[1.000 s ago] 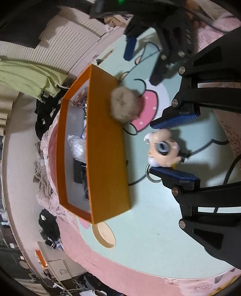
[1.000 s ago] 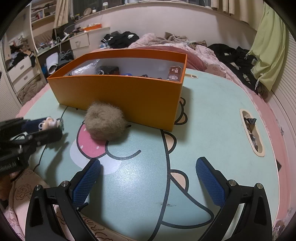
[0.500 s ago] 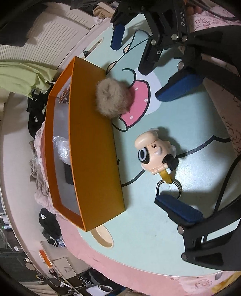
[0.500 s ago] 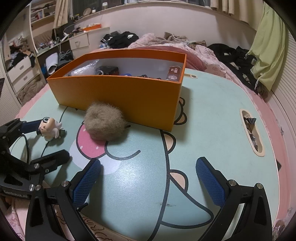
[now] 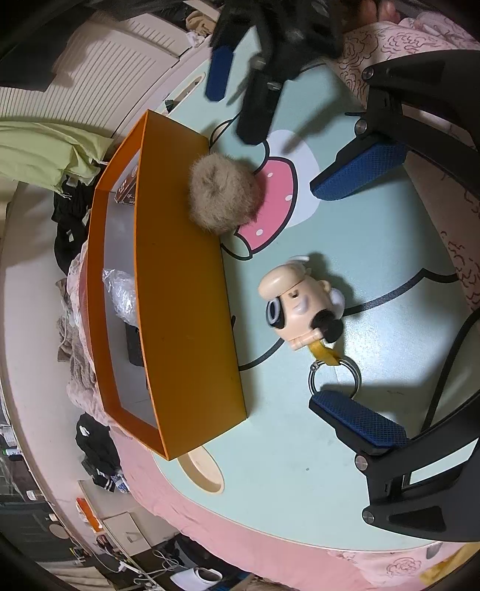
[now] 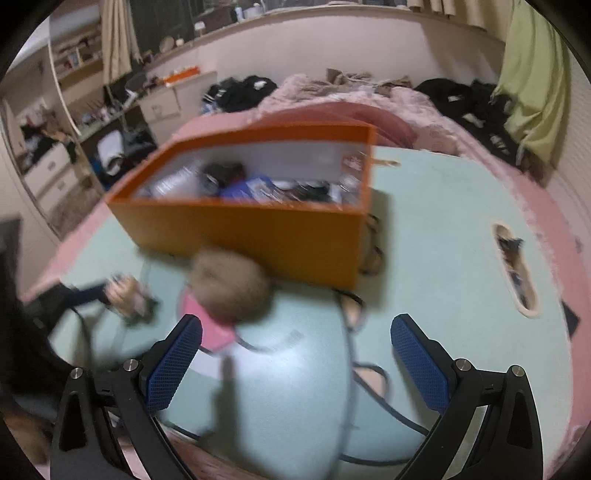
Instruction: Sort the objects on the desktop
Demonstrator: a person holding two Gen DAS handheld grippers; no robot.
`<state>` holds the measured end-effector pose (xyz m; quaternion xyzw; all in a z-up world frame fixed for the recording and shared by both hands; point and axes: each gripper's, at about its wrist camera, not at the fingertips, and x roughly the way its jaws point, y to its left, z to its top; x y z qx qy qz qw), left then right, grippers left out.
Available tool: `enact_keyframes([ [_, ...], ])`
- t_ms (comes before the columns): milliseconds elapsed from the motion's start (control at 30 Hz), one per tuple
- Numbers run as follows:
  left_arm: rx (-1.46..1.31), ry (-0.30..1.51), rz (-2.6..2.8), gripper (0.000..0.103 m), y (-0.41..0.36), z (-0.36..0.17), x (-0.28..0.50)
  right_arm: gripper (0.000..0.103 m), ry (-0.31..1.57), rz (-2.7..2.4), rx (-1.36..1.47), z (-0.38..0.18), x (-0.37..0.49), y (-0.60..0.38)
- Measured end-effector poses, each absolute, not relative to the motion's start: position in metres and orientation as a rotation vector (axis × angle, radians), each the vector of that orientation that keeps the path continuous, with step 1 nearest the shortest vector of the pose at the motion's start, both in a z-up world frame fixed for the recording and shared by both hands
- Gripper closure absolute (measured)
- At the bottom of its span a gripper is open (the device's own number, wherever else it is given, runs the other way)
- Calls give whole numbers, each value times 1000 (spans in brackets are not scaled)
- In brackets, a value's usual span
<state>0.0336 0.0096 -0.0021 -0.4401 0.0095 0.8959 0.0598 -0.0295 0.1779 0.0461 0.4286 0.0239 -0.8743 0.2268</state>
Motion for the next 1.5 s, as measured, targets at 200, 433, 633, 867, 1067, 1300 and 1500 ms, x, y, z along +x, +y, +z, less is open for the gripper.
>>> enact_keyframes([
  [200, -1333, 28, 2712, 0, 10, -2, 34, 11, 110, -2344, 1255, 45, -48, 136],
  [433, -1334, 23, 2720, 0, 10, -1, 35, 64, 108, -2304, 1274, 33, -48, 134],
  [633, -1306, -47, 2757, 0, 2, 4, 39, 64, 91, -2367, 1136, 43, -29, 159],
  [867, -1194, -250, 2723, 51, -21, 10, 49, 64, 48, -2431, 1114, 36, -14, 190],
  [1067, -1167, -189, 2669, 63, -9, 16, 48, 64, 30, -2449, 1102, 37, -11, 200],
  [1300, -1025, -203, 2645, 63, -3, 54, 45, 64, 36, -2468, 906, 82, -4, 192],
  [1500, -803, -166, 2696, 65, 1, 121, 18, 64, 70, -2537, 775, 124, -37, 175],
])
